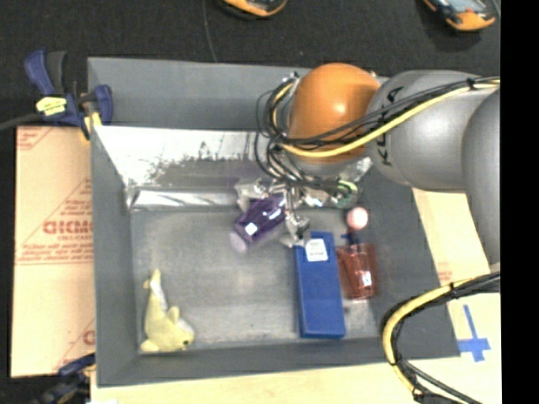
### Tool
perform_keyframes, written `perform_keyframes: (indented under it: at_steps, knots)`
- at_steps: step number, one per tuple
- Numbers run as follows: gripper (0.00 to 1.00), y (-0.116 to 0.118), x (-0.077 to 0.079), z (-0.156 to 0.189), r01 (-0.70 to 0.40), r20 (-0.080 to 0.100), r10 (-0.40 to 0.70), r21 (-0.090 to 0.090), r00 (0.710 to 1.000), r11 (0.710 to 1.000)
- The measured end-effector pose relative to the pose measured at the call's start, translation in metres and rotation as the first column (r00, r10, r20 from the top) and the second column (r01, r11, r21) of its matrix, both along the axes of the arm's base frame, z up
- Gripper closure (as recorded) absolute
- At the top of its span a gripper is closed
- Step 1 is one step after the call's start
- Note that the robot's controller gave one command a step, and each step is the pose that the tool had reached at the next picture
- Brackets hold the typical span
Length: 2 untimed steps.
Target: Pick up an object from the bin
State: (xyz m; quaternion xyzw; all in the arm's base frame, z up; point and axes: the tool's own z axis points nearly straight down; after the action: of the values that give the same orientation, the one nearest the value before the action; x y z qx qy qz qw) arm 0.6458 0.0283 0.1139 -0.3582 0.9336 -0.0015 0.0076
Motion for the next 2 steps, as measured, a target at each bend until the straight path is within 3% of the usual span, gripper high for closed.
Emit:
perform_keyframes:
  at_steps: [1, 2]
  knots:
    - [1.00, -0.0106, 0.0021, -0.0222, 0.144, -0.007, -0.144, 0.000, 0.990, 0.990]
    - [1.00, -0.0107, 0.0021, -0.0222, 0.144, -0.007, -0.144, 0.000, 0.990, 0.990]
